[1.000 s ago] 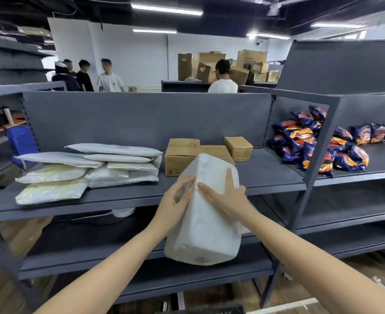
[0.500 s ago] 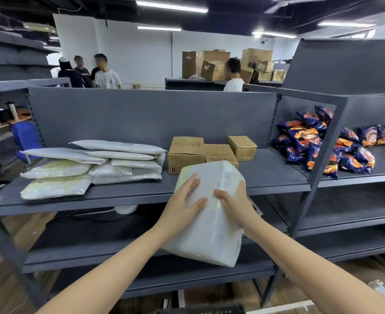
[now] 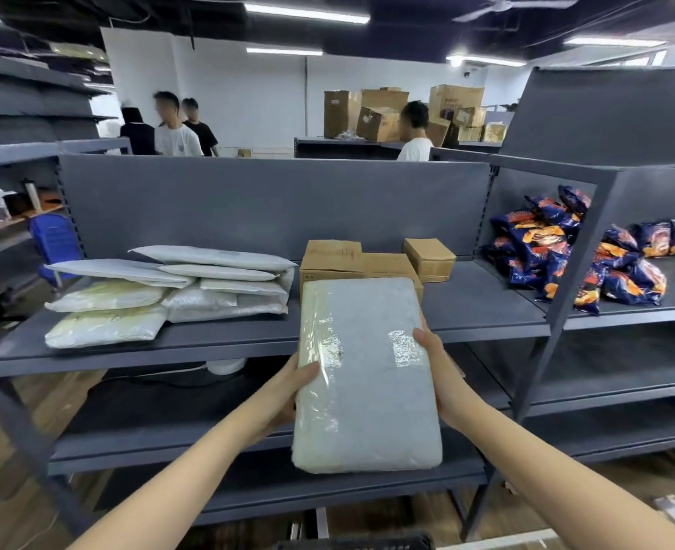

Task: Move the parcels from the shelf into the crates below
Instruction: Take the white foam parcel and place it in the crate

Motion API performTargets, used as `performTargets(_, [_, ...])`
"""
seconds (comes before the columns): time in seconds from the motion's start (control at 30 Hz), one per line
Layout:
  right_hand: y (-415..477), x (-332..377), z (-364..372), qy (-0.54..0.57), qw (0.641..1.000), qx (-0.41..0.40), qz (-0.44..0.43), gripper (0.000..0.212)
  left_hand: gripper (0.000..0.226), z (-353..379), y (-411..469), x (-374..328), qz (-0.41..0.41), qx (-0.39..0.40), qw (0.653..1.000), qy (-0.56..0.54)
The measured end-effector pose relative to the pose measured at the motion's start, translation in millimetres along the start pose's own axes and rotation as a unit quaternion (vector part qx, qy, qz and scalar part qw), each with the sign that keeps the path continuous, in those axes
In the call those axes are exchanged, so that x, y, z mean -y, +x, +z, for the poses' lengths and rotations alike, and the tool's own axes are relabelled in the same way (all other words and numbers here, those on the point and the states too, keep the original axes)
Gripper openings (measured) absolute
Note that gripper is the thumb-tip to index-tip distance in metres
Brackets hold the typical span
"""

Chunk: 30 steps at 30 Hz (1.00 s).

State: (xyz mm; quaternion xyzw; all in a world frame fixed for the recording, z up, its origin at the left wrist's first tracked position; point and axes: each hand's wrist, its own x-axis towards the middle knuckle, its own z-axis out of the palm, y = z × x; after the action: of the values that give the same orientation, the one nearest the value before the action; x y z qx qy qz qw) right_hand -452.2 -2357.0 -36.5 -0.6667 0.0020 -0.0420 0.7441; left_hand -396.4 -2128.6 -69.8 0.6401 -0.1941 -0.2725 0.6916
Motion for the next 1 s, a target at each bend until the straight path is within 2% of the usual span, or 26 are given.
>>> performTargets(0.1, [-2.3, 2.4, -2.8, -0.073, 0.997, 0.013, -0.011, 0.064, 0.090, 3.6, 0.8, -2.6, 0.018, -0.037, 0.998, 0.040])
performTargets(0.17, [-5.7, 6.8, 3.7, -0.177, 0.983, -0.005, -0.046, 0.069, 0.097, 9.3, 2.0, -7.9, 0.042, -0.092, 0.991, 0.091])
performTargets(0.23, [-6.1, 6.8, 10.3, -0.264, 0.961, -0.044, -0.075, 0.075, 0.111, 15.1, 4.8, -11.4, 0.077, -0.150, 0.969, 0.182])
performTargets(0.33, [-4.1, 2.7, 15.6, -0.344, 0.930, -0.111, -0.067, 0.077, 0.119, 25.1, 5.5, -12.8, 0.113, -0.222, 0.920, 0.303])
performTargets(0.4, [-5.1, 4.2, 18.5, -0.355, 0.925, -0.112, -0.077, 0.082, 0.126, 34.0, 3.5, -14.6, 0.124, -0.255, 0.868, 0.409])
performTargets(0.47, [-6.7, 8.3, 21.9, -0.343, 0.929, -0.097, -0.097, 0.085, 0.128, 39.7, 2.7, -14.5, 0.128, -0.279, 0.807, 0.504])
performTargets(0.53, [-7.8, 11.1, 26.4, -0.292, 0.949, -0.085, -0.078, 0.085, 0.131, 41.5, 3.1, -14.7, 0.113, -0.294, 0.783, 0.536])
performTargets(0.6, [-8.0, 10.9, 31.5, -0.202, 0.975, -0.083, -0.030, 0.084, 0.132, 40.9, 4.6, -14.4, 0.111, -0.297, 0.774, 0.548])
performTargets(0.67, [-8.0, 11.4, 35.0, -0.166, 0.981, -0.094, -0.025, 0.086, 0.131, 39.5, 5.3, -15.5, 0.119, -0.287, 0.762, 0.568])
performTargets(0.73, [-6.3, 13.4, 32.6, -0.216, 0.968, -0.103, -0.074, 0.092, 0.130, 37.8, 4.3, -17.2, 0.118, -0.263, 0.754, 0.590])
performTargets(0.77, [-4.7, 15.6, 29.5, -0.238, 0.961, -0.107, -0.093, 0.088, 0.128, 36.8, 3.0, -17.3, 0.116, -0.248, 0.749, 0.603])
performTargets(0.87, [1.7, 25.1, 15.5, -0.298, 0.943, -0.101, -0.106, 0.046, 0.123, 34.2, -0.7, -15.1, 0.131, -0.192, 0.713, 0.662])
performTargets(0.9, [5.1, 27.8, 8.0, -0.322, 0.938, -0.080, -0.096, 0.040, 0.121, 33.2, -1.2, -12.6, 0.143, -0.173, 0.698, 0.680])
performTargets(0.93, [7.1, 31.9, 1.1, -0.340, 0.936, -0.047, -0.084, 0.042, 0.119, 32.5, -1.5, -10.1, 0.158, -0.154, 0.681, 0.698])
performTargets(1.0, [9.1, 40.5, -7.7, -0.357, 0.932, 0.028, -0.045, 0.061, 0.120, 31.9, -2.4, -7.3, 0.199, -0.116, 0.639, 0.734])
